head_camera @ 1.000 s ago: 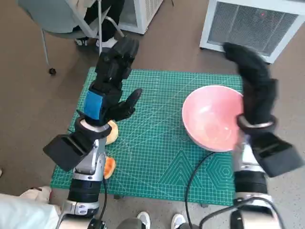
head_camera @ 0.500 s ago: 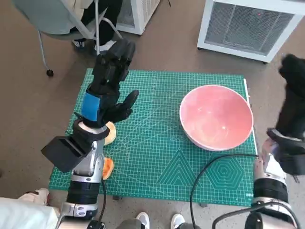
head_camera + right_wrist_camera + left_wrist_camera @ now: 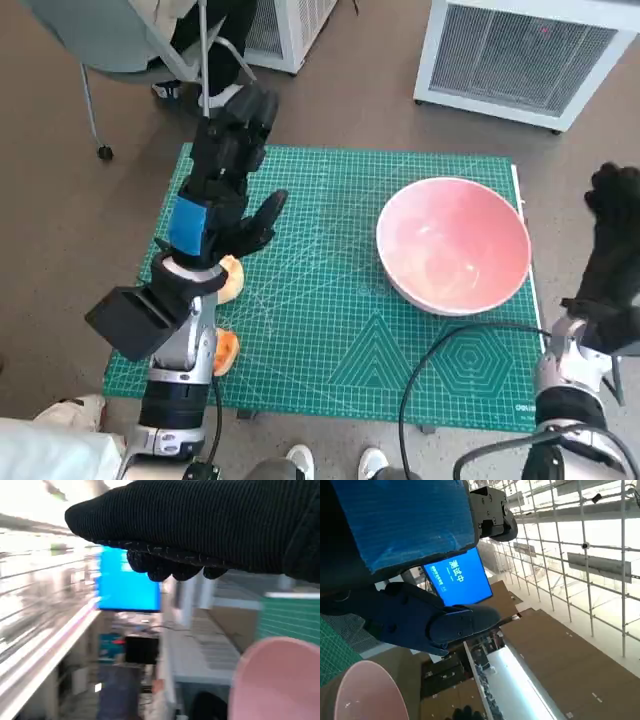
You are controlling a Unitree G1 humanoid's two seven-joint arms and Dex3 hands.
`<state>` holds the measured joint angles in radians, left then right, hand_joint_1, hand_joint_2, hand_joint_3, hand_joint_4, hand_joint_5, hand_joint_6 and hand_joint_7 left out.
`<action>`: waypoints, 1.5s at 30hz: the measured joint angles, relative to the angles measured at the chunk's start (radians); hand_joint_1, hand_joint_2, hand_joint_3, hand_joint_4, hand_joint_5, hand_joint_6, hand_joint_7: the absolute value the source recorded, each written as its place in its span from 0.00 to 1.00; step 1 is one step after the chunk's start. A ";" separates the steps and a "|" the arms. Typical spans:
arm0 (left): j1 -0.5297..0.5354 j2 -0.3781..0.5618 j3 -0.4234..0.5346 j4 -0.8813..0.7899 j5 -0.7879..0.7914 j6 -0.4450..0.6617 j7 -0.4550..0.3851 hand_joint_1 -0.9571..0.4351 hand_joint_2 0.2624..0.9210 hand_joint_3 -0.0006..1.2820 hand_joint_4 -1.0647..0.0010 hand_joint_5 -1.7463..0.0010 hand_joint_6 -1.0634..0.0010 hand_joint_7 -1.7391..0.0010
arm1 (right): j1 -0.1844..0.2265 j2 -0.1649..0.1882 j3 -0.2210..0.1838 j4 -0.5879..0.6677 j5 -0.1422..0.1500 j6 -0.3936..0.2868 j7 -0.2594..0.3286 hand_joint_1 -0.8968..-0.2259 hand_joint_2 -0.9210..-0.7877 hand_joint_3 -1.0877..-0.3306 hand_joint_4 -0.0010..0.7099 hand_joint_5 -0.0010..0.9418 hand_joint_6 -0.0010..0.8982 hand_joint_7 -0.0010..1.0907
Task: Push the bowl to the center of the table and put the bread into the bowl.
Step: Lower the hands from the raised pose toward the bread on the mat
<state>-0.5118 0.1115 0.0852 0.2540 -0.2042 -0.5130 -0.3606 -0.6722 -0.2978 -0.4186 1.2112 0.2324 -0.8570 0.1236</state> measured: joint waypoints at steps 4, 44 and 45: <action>0.000 0.000 0.001 0.001 0.000 0.000 0.000 0.44 1.00 0.36 0.86 1.00 1.00 0.71 | -0.009 0.017 0.006 0.028 -0.004 0.051 -0.005 0.59 0.00 0.27 0.46 0.00 0.21 0.30; 0.055 0.042 0.042 -0.010 0.011 -0.031 0.027 0.41 1.00 0.34 0.84 0.99 1.00 0.70 | -0.168 0.209 0.028 0.091 -0.039 0.325 0.011 0.53 0.00 0.32 0.48 0.01 0.23 0.30; 0.058 0.043 0.042 -0.011 0.012 -0.031 0.030 0.41 1.00 0.34 0.84 0.99 1.00 0.70 | -0.172 0.213 0.029 0.091 -0.039 0.327 0.011 0.54 0.00 0.32 0.47 0.01 0.22 0.32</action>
<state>-0.4534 0.1540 0.1276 0.2426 -0.1925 -0.5444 -0.3308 -0.8447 -0.0847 -0.3898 1.3022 0.1935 -0.5304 0.1350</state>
